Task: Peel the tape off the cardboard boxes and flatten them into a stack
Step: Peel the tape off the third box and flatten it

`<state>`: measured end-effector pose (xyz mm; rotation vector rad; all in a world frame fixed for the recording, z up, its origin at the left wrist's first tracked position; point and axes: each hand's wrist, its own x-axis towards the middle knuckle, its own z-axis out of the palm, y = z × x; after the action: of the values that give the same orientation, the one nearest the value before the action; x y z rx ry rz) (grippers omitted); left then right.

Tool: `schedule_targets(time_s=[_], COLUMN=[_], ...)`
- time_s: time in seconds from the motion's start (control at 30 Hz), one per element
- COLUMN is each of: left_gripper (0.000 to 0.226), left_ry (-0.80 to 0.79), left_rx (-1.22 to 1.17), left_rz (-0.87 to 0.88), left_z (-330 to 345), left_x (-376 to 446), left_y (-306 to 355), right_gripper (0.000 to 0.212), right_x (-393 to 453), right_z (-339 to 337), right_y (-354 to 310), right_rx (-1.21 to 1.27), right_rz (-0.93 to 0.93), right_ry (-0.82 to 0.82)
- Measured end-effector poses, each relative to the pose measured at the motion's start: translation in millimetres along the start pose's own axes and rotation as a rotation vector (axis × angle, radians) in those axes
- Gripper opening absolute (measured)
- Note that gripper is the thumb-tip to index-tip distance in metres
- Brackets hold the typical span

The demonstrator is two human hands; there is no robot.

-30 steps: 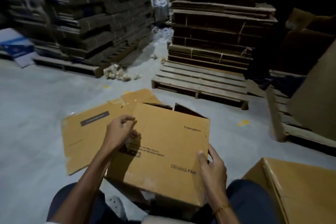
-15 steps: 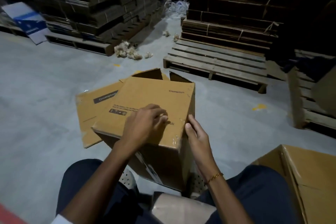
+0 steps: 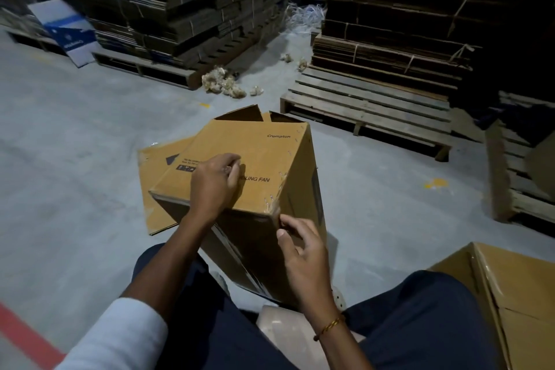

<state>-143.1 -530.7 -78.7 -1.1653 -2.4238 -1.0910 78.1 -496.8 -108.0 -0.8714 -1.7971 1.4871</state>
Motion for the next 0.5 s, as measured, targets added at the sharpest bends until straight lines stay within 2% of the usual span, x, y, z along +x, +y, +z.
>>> schedule_targets(time_s=[0.1,0.33,0.5], left_gripper=[0.021,0.02,0.021], left_ry=[0.026,0.054,0.055], left_rx=[-0.041,-0.033,-0.019], left_rz=[-0.014,-0.007,-0.027], left_z=[2.6,10.1,10.7], left_x=[-2.1,-6.5,-6.2], left_y=[2.1,8.7,5.9], right_gripper=[0.029,0.021,0.02], right_x=[5.1,8.9,14.8], right_z=[1.7,-4.2,-8.9], right_y=[-5.5,-6.9,-8.5], right_rx=[0.047,0.084,0.094], right_rz=[0.055,0.078,0.081], right_ry=[0.005,0.042,-0.025])
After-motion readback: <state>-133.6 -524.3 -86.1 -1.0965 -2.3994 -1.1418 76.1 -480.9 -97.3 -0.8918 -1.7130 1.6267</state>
